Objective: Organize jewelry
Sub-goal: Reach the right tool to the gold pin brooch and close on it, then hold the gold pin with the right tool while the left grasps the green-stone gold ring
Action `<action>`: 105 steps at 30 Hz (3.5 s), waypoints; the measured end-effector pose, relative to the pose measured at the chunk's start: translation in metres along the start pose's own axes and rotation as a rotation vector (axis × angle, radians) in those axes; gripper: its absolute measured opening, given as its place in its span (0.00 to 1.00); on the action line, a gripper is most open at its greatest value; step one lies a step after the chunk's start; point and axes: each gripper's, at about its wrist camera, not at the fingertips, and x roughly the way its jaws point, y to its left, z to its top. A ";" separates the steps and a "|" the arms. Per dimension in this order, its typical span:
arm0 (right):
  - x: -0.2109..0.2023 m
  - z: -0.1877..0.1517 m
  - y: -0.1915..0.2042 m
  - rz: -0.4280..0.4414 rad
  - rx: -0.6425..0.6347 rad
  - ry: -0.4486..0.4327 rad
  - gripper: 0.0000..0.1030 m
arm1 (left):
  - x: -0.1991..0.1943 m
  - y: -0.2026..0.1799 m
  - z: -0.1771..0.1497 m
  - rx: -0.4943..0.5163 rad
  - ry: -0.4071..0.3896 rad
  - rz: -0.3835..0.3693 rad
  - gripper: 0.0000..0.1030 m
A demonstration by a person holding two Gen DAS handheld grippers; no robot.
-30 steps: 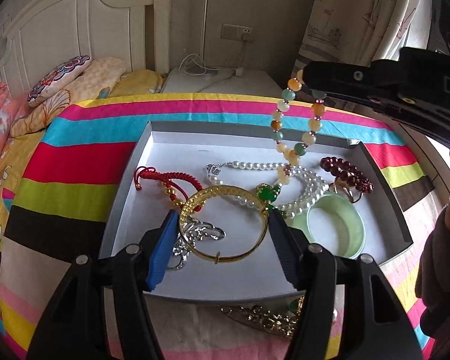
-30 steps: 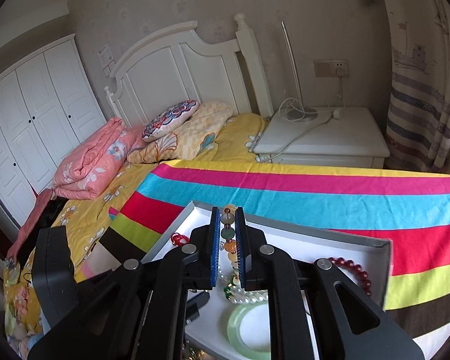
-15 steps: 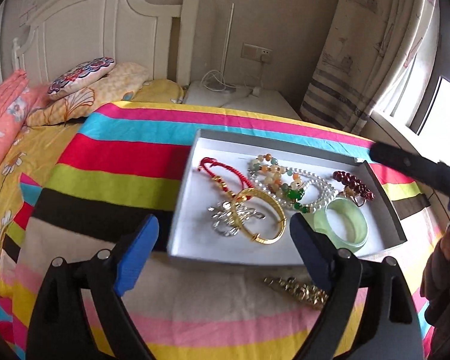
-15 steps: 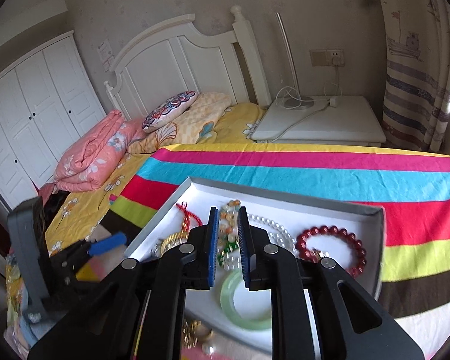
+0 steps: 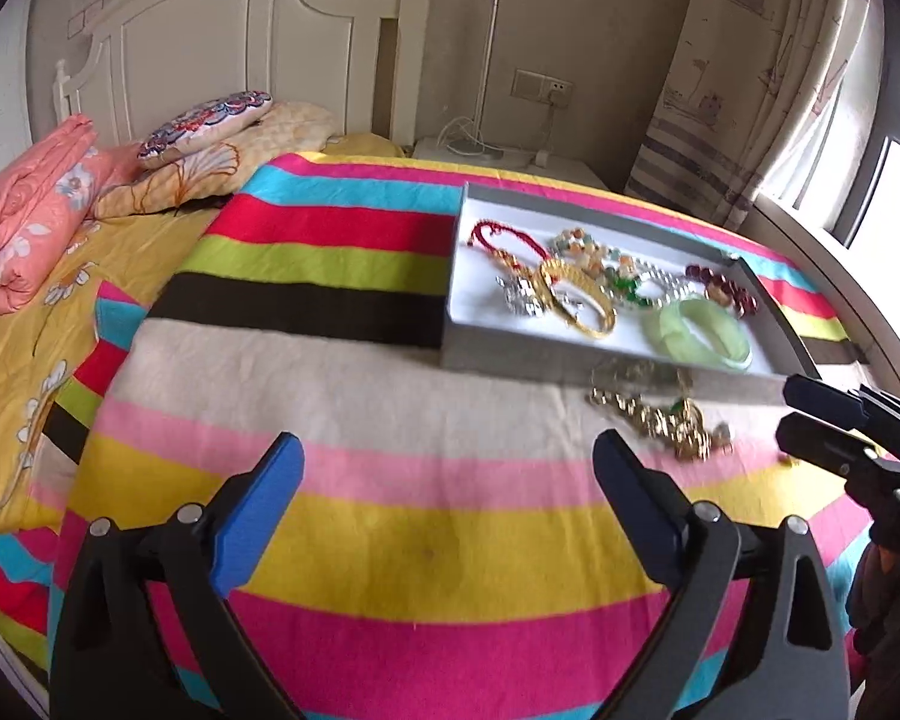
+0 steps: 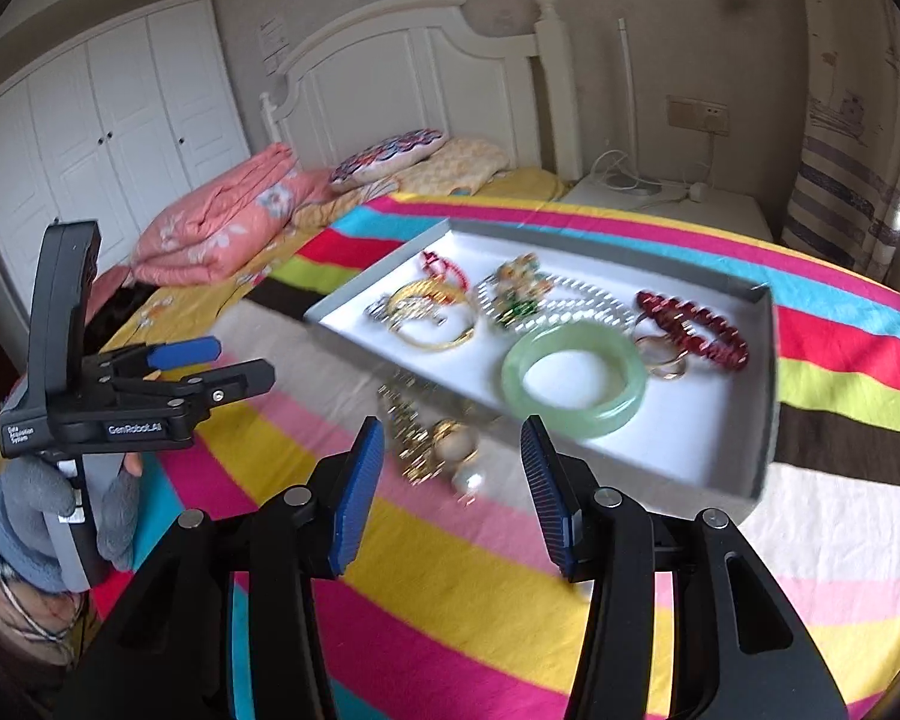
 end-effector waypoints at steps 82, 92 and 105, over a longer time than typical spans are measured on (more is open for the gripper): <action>-0.059 -0.058 -0.041 -0.072 0.117 0.016 0.16 | 0.073 -0.078 0.027 0.027 0.184 0.146 0.93; -0.061 -0.059 -0.044 -0.044 0.138 0.003 0.16 | 0.075 -0.113 0.020 0.328 0.199 -0.093 0.97; -0.065 -0.060 -0.048 -0.029 0.157 -0.009 0.16 | 0.059 -0.138 0.016 0.364 0.144 -0.161 0.82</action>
